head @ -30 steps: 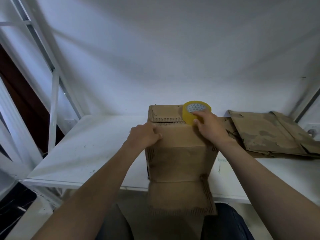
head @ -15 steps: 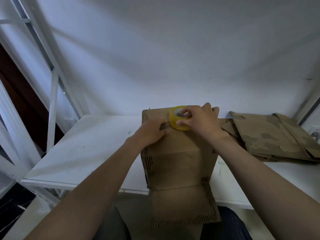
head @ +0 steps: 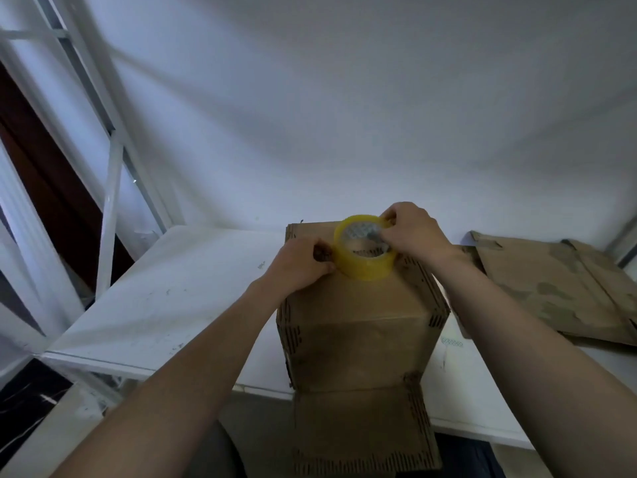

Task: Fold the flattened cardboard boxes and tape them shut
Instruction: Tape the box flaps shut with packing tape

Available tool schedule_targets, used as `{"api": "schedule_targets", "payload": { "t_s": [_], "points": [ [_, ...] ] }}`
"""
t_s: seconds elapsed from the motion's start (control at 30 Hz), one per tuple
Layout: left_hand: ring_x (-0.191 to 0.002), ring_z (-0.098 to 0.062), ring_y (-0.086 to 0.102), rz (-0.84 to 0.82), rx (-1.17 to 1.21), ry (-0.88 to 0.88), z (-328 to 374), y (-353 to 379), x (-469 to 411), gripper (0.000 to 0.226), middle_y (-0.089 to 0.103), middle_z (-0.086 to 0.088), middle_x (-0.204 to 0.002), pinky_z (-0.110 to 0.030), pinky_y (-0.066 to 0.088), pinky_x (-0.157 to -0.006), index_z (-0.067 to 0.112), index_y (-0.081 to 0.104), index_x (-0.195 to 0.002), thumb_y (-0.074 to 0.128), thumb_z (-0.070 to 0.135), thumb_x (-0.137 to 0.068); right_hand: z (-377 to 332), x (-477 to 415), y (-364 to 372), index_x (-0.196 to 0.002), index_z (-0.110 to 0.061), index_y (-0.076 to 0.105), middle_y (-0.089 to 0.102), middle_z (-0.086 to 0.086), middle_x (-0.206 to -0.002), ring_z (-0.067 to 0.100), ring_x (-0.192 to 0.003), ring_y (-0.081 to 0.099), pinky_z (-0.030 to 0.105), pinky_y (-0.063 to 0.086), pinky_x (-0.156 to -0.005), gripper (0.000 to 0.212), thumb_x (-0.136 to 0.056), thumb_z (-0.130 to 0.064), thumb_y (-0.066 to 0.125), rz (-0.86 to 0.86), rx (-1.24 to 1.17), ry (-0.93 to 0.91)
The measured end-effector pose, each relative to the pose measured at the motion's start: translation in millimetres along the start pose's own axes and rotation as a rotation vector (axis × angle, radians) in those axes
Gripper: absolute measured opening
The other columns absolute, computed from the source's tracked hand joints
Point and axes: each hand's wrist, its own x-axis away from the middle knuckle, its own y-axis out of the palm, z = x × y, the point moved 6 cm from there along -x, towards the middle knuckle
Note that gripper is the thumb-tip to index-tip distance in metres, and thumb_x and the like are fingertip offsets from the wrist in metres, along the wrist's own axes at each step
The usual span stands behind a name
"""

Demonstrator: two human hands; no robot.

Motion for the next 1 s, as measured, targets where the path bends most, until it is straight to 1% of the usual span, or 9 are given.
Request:
{"api": "schedule_targets", "payload": {
  "t_s": [0.13, 0.2, 0.3, 0.47, 0.63, 0.77, 0.83, 0.9, 1.0],
  "points": [
    [-0.119, -0.014, 0.056, 0.001, 0.102, -0.031, -5.3, -2.5, 1.7, 0.027, 0.063, 0.002, -0.126, -0.023, 0.04, -0.093, 0.018, 0.061, -0.122, 0.064, 0.019, -0.095, -7.9, 5.6, -18.4, -0.105, -0.018, 0.047, 0.057, -0.003, -0.092, 0.021, -0.084, 0.059, 0.034, 0.047, -0.063, 0.025, -0.09, -0.021, 0.066, 0.176, -0.26, -0.066],
    [-0.125, -0.014, 0.053, -0.014, 0.113, -0.038, -7.1, 0.4, 5.2, 0.035, 0.06, 0.002, -0.131, -0.022, 0.038, -0.095, 0.017, 0.057, -0.126, 0.066, 0.015, -0.092, -10.3, 9.0, -22.6, -0.106, -0.017, 0.042, 0.058, 0.002, -0.1, 0.025, -0.082, 0.058, 0.041, 0.049, -0.07, 0.029, -0.088, -0.009, 0.063, 0.246, -0.282, -0.121],
    [-0.123, -0.015, 0.053, 0.017, 0.104, -0.021, -6.7, 3.0, 9.7, 0.038, 0.06, 0.001, -0.131, -0.021, 0.038, -0.092, 0.017, 0.056, -0.127, 0.067, 0.013, -0.092, -8.2, 15.9, -10.0, -0.112, -0.021, 0.04, 0.057, 0.004, -0.117, 0.02, -0.07, 0.054, 0.035, 0.044, -0.062, 0.036, -0.087, 0.001, 0.056, 0.245, -0.272, -0.178],
    [-0.12, -0.014, 0.054, 0.006, 0.076, 0.02, -0.2, 7.5, 14.7, 0.032, 0.062, 0.004, -0.13, -0.022, 0.037, -0.093, 0.021, 0.064, -0.123, 0.063, 0.013, -0.092, 5.8, 26.2, 8.8, -0.147, -0.034, 0.04, 0.05, -0.002, -0.147, 0.021, -0.127, 0.051, 0.025, 0.037, -0.092, 0.071, -0.089, 0.006, 0.049, 0.197, -0.163, -0.22],
    [-0.124, -0.015, 0.052, -0.005, 0.079, 0.026, 5.6, 8.1, 16.1, 0.04, 0.062, 0.003, -0.132, -0.023, 0.036, -0.096, 0.022, 0.064, -0.127, 0.061, 0.007, -0.091, 14.9, 25.9, -4.9, -0.149, -0.037, 0.043, 0.059, 0.006, -0.121, 0.028, -0.114, 0.055, 0.032, 0.036, -0.084, 0.063, -0.094, -0.009, 0.053, 0.254, 0.012, -0.244],
    [-0.12, -0.011, 0.054, -0.005, 0.119, 0.042, 9.4, 9.7, 15.5, 0.033, 0.065, 0.008, -0.129, -0.026, 0.04, -0.1, 0.024, 0.068, -0.125, 0.056, 0.014, -0.096, 19.5, 24.4, -0.8, -0.153, -0.038, 0.035, 0.053, 0.008, -0.139, 0.028, -0.128, 0.048, 0.036, 0.04, -0.097, 0.069, -0.094, -0.007, 0.052, 0.223, -0.131, -0.176],
    [-0.102, -0.009, 0.058, -0.01, 0.169, 0.012, 9.8, 10.7, 14.0, 0.027, 0.069, 0.008, -0.11, -0.028, 0.044, -0.088, 0.025, 0.073, -0.113, 0.049, 0.022, -0.101, 18.9, 25.4, 6.2, -0.156, -0.039, 0.028, 0.051, 0.01, -0.134, 0.03, -0.12, 0.051, 0.033, 0.039, -0.09, 0.073, -0.095, -0.005, 0.05, 0.226, -0.143, -0.163],
    [-0.075, -0.01, 0.053, 0.014, 0.217, -0.021, 11.7, 9.6, 13.9, 0.034, 0.06, 0.004, -0.078, -0.031, 0.041, -0.072, 0.02, 0.066, -0.079, 0.044, 0.027, -0.104, 16.2, 28.3, 11.5, -0.158, -0.038, 0.022, 0.049, 0.01, -0.13, 0.03, -0.111, 0.054, 0.031, 0.038, -0.084, 0.075, -0.097, -0.005, 0.049, 0.253, -0.104, -0.19],
    [-0.074, -0.02, 0.056, 0.049, 0.285, -0.086, 11.6, 7.7, 15.0, 0.045, 0.061, -0.014, -0.079, -0.037, 0.042, -0.073, 0.005, 0.06, -0.075, 0.039, 0.033, -0.103, 16.5, 30.3, 15.2, -0.157, -0.035, 0.025, 0.053, 0.011, -0.133, 0.029, -0.117, 0.054, 0.031, 0.039, -0.087, 0.07, -0.099, -0.005, 0.05, 0.277, -0.078, -0.243]
  ]
}}
